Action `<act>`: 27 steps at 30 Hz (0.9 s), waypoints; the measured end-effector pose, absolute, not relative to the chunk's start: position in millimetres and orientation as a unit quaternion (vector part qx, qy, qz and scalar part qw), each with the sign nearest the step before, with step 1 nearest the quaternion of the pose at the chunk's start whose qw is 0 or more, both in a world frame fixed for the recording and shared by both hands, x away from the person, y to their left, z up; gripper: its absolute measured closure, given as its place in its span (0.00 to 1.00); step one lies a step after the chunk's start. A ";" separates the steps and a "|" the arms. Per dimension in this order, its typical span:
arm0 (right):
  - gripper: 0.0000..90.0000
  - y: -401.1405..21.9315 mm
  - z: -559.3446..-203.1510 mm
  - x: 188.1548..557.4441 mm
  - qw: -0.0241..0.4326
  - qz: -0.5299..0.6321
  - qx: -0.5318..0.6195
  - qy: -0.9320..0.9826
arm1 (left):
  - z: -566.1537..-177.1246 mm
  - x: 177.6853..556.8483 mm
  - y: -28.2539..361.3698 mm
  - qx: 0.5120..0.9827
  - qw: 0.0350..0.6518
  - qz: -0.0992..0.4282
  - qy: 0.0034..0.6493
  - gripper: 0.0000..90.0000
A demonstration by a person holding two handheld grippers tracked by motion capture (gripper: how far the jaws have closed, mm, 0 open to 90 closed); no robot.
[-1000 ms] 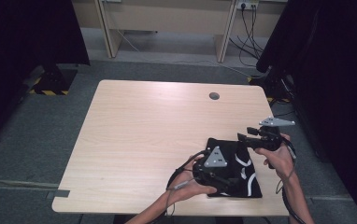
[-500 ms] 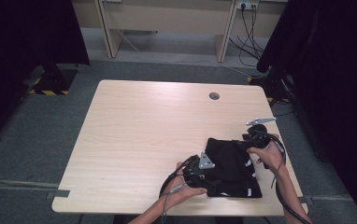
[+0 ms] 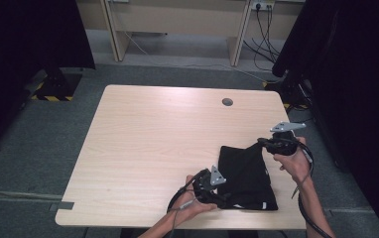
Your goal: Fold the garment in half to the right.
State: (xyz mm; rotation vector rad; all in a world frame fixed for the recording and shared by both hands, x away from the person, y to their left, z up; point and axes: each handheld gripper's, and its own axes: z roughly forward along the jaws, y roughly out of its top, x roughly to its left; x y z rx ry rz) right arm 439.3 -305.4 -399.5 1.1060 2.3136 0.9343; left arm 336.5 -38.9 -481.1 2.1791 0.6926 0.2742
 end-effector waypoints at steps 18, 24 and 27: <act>0.67 -309.7 -439.5 439.1 0.248 0.298 0.434 0.814 | -481.2 336.6 -29.0 0.862 0.405 0.110 0.283 0.25; 0.45 -283.2 -420.0 408.6 0.249 0.326 0.402 0.819 | -481.6 333.2 -20.8 0.859 0.402 0.109 0.298 0.18; 0.41 -275.5 -424.5 393.7 0.208 0.337 0.403 0.825 | -481.7 333.8 -15.8 0.857 0.404 0.102 0.304 0.14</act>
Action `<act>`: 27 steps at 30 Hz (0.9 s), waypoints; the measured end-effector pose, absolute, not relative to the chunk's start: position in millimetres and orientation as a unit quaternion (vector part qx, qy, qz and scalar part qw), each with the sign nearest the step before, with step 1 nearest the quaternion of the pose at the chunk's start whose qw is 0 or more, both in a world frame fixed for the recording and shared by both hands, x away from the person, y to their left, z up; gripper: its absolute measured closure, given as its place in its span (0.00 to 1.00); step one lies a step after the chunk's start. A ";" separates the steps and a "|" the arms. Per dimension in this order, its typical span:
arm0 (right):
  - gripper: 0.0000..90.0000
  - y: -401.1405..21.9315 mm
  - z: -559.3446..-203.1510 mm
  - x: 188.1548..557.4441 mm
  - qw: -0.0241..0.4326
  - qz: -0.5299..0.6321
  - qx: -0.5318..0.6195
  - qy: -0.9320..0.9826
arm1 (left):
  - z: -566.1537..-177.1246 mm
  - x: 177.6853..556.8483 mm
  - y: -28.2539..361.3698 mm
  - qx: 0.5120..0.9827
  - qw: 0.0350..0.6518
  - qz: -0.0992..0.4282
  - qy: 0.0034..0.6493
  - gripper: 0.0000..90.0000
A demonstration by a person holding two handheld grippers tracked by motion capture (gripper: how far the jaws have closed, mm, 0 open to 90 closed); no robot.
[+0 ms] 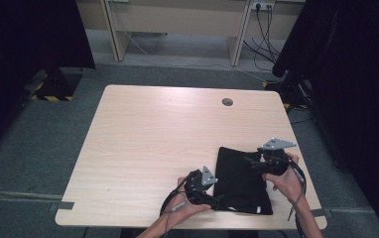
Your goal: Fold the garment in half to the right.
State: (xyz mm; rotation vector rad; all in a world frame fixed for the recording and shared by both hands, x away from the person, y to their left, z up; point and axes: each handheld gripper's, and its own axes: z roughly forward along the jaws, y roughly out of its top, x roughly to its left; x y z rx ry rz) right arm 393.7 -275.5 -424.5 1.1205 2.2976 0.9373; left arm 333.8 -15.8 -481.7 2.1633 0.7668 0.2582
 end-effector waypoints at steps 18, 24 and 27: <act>0.33 -260.0 -466.3 380.1 0.147 0.320 0.423 0.835 | -482.8 337.3 11.6 0.855 0.383 0.129 0.325 0.07; 0.33 -233.9 -465.9 397.9 0.141 0.318 0.410 0.843 | -483.2 345.4 36.1 0.847 0.380 0.138 0.345 0.07; 0.33 -221.8 -465.9 407.8 0.136 0.318 0.402 0.848 | -483.4 350.0 48.2 0.844 0.379 0.140 0.352 0.07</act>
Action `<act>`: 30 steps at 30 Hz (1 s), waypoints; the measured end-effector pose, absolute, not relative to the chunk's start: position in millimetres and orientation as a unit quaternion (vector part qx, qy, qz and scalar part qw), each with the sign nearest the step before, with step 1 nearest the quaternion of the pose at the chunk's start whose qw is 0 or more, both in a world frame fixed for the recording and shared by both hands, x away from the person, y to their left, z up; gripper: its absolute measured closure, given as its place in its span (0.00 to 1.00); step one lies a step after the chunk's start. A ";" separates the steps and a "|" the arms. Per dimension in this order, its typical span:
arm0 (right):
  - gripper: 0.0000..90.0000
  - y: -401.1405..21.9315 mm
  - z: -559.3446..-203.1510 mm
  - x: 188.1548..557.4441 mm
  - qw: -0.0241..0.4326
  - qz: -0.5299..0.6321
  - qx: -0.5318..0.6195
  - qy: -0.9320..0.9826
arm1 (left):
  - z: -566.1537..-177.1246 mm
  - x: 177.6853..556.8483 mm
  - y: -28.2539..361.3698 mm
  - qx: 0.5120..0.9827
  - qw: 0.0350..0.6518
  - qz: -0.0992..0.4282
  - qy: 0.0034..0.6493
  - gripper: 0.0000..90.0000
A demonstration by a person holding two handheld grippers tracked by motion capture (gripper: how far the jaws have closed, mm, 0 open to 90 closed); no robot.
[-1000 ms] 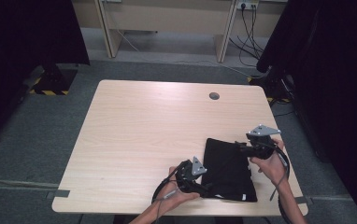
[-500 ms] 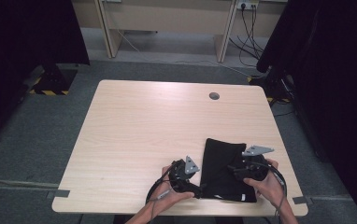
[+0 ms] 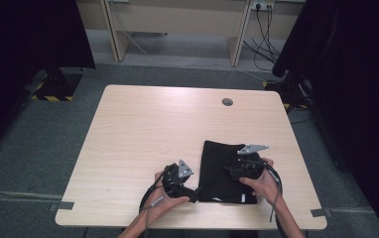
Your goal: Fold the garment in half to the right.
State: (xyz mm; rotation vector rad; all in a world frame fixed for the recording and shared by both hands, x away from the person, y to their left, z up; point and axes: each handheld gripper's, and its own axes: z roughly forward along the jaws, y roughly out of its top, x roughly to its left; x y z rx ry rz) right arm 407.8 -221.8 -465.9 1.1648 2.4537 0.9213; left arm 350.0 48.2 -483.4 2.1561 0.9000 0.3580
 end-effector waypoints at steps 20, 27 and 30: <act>0.35 -199.0 -448.3 437.6 0.132 0.355 0.378 0.845 | -483.4 367.6 82.9 0.825 0.378 0.153 0.392 0.08; 0.42 -229.6 -433.0 394.3 0.143 0.366 0.379 0.838 | -470.6 389.7 90.3 0.797 0.415 0.146 0.415 0.08; 0.50 -231.2 -435.0 381.1 0.132 0.357 0.372 0.847 | -462.3 407.3 86.6 0.791 0.415 0.151 0.423 0.07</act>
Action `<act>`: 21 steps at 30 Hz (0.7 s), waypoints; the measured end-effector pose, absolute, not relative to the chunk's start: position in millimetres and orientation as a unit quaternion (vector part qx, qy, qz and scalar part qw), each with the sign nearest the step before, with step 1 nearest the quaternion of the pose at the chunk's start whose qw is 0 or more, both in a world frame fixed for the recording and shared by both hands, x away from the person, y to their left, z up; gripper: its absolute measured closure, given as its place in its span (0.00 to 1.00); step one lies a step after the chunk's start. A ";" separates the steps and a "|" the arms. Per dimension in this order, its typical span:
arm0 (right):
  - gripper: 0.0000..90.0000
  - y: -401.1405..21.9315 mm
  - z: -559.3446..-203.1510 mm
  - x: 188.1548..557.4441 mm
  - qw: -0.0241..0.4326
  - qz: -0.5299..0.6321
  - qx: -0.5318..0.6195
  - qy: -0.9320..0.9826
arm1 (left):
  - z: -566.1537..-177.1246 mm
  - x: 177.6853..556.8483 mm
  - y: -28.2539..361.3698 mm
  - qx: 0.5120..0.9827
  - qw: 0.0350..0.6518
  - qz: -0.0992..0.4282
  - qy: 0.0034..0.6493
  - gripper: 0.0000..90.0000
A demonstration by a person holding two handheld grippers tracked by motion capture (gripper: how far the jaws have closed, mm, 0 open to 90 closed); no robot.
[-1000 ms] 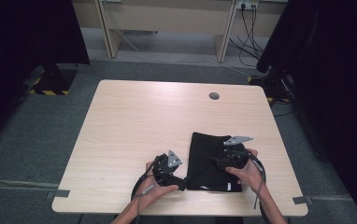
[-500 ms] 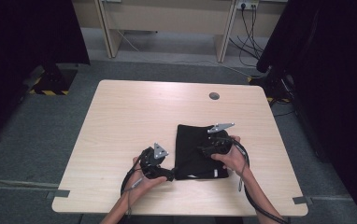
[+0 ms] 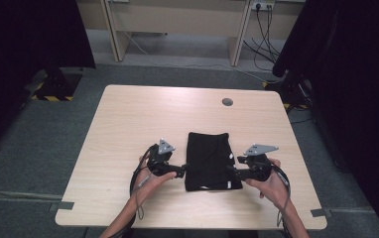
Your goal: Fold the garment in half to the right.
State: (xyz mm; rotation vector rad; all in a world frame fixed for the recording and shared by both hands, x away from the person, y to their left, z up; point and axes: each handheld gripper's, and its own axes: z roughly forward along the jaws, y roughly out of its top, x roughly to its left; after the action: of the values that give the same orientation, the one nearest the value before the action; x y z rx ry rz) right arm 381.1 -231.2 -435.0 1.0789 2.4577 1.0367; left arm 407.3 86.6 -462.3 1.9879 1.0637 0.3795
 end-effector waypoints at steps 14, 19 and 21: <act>0.98 -237.3 -449.0 371.4 0.118 0.352 0.344 0.862 | -482.3 449.5 59.6 0.804 0.366 0.165 0.438 0.03; 0.99 -247.2 -430.1 359.6 0.141 0.370 0.330 0.857 | -483.2 450.6 60.8 0.805 0.365 0.168 0.437 0.02; 0.99 -250.1 -423.7 352.6 0.147 0.371 0.321 0.859 | -483.4 450.4 60.2 0.804 0.365 0.169 0.438 0.02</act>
State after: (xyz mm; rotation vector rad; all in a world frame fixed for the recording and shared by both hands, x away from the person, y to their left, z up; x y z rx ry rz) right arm 352.6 -250.1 -423.7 0.9237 2.4719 1.0685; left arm 450.4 60.2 -483.4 2.0665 1.1262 0.4349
